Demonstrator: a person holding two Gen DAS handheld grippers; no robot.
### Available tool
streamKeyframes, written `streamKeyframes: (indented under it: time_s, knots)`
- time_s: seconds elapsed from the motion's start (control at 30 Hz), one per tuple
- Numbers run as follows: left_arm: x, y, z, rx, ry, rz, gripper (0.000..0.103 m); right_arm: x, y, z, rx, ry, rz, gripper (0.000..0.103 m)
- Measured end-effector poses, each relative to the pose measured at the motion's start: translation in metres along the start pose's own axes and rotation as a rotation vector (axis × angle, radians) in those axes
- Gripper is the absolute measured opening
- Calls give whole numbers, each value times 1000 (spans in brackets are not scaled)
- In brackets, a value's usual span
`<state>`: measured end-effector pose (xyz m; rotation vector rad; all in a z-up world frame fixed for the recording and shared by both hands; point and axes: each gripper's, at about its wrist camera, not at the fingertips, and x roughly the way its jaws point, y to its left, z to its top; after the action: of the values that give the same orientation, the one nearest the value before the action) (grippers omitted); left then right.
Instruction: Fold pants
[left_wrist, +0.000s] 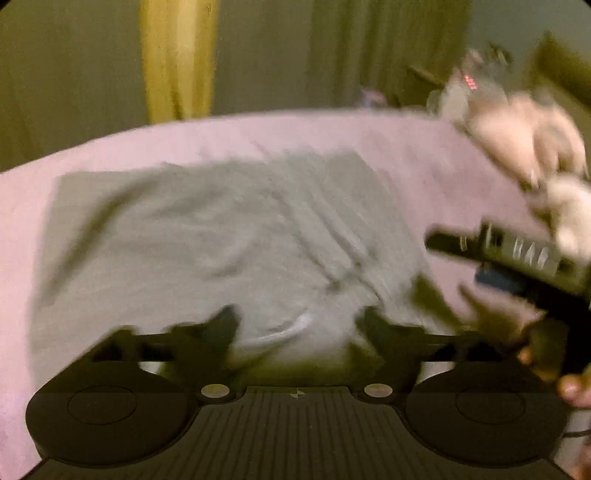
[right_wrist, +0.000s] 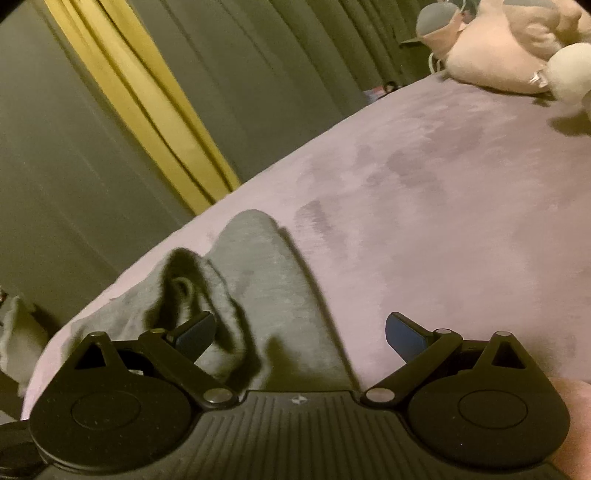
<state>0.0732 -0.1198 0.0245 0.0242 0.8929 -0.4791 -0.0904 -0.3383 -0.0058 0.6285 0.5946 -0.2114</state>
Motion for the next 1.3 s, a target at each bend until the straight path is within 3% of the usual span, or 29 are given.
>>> streamKeyframes:
  time_s: [0.1, 0.2, 0.3, 0.37, 0.5, 0.63, 0.77, 1.0, 1.2, 1.27, 1.3]
  knots:
    - [-45, 56, 2, -151, -126, 59, 96, -1, 3, -1, -1, 10, 25, 99]
    - [-90, 113, -2, -328, -189, 219, 98, -8, 7, -2, 19, 19, 75, 99]
    - [-114, 170, -14, -456, -182, 455, 100, -14, 9, -3, 79, 45, 134, 99]
    - [-120, 201, -24, -523, -152, 541, 100, -12, 11, -6, 120, 86, 175, 98]
    - [-100, 235, -56, -658, -117, 537, 100, 0, 24, -10, 121, 156, 181, 97]
    - [-68, 240, -79, -758, 11, 479, 99, 19, 37, -16, 85, 228, 174, 97]
    - [-76, 237, -78, -750, -76, 498, 100, 34, 43, -24, 71, 226, 144, 99]
    - [-72, 251, -87, -876, -92, 476, 100, 41, 66, -36, -74, 180, 132, 99]
    - [-75, 241, -88, -852, -94, 481, 100, 49, 85, -36, -100, 209, 79, 99]
    - [-76, 238, -89, -845, -97, 482, 100, 49, 88, -36, -81, 195, 68, 93]
    - [-75, 238, -89, -845, -99, 481, 100, 49, 89, -36, -82, 187, 56, 85]
